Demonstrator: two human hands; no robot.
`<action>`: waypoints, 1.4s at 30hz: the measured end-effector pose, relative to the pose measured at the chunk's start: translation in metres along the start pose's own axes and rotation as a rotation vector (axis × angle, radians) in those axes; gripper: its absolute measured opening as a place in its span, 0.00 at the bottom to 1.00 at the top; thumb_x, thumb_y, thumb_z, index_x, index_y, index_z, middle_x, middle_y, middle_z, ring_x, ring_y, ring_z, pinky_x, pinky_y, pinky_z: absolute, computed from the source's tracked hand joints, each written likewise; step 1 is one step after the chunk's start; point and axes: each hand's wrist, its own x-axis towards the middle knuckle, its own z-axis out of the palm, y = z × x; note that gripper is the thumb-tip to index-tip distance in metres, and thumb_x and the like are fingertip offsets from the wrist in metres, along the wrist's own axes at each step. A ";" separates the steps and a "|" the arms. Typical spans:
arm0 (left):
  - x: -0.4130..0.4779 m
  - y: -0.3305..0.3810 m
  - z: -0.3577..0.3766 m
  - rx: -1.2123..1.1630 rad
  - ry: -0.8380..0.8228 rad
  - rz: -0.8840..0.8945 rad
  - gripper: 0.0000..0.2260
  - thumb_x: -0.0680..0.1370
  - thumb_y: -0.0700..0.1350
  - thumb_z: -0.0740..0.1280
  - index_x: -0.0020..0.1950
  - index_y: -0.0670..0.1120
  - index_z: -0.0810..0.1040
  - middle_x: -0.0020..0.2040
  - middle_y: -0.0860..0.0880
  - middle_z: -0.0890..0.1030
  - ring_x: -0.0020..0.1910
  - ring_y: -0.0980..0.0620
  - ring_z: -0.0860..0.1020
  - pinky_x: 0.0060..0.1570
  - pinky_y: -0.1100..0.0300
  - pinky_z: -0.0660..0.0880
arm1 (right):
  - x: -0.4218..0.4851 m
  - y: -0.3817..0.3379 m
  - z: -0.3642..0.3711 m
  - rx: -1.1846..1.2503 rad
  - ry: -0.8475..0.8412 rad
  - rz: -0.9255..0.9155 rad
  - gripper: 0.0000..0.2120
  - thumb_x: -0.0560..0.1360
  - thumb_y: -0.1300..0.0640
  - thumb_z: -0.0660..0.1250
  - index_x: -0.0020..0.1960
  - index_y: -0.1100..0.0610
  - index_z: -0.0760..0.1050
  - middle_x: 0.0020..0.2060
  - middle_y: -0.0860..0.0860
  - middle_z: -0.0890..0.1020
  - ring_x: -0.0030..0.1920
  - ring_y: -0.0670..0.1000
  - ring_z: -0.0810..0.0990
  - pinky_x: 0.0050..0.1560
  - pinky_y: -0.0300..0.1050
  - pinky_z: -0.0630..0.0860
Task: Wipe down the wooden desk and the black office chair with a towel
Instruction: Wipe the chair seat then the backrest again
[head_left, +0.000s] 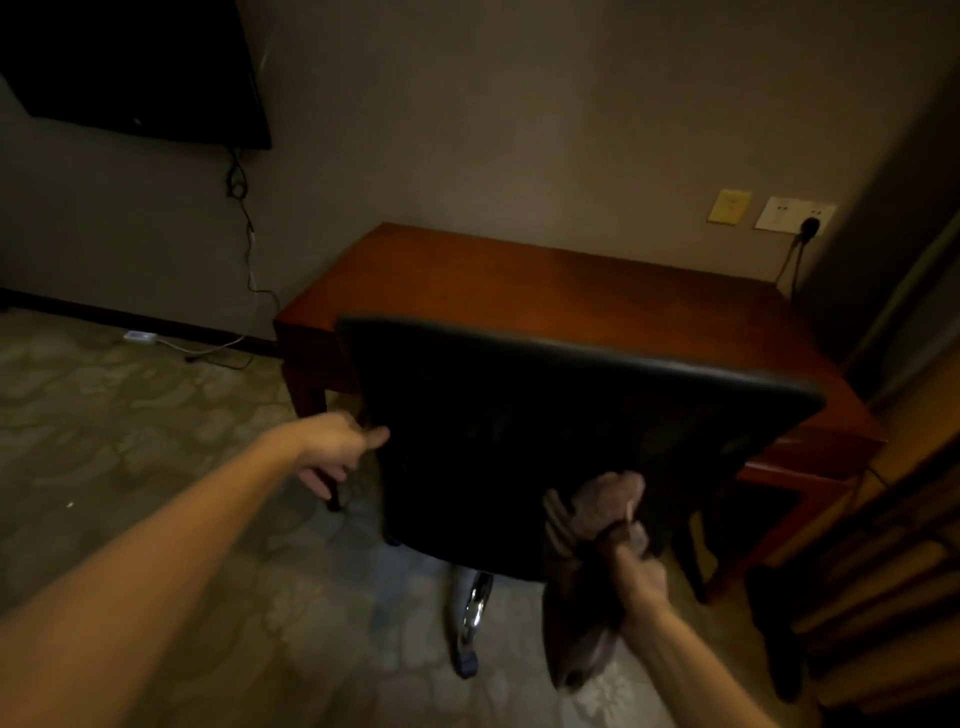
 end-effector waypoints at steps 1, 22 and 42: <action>-0.004 0.001 -0.004 0.011 -0.014 0.005 0.29 0.83 0.60 0.62 0.76 0.41 0.67 0.62 0.42 0.78 0.57 0.46 0.78 0.41 0.53 0.81 | -0.022 0.001 0.010 -0.012 -0.024 0.015 0.16 0.82 0.59 0.67 0.63 0.69 0.76 0.49 0.61 0.82 0.49 0.62 0.81 0.53 0.50 0.75; -0.134 -0.026 -0.284 -0.969 -0.098 0.231 0.37 0.73 0.74 0.54 0.65 0.49 0.82 0.61 0.44 0.84 0.61 0.43 0.83 0.60 0.36 0.77 | -0.300 -0.235 0.308 -0.630 -0.669 -1.084 0.21 0.69 0.46 0.76 0.55 0.48 0.68 0.49 0.45 0.75 0.49 0.49 0.74 0.48 0.54 0.77; 0.092 -0.072 -0.617 -0.838 0.232 0.403 0.13 0.80 0.31 0.64 0.61 0.41 0.81 0.43 0.48 0.86 0.37 0.56 0.83 0.32 0.65 0.78 | -0.243 -0.395 0.671 -0.302 -1.232 -0.598 0.40 0.71 0.36 0.73 0.78 0.43 0.63 0.69 0.47 0.76 0.64 0.45 0.80 0.63 0.44 0.77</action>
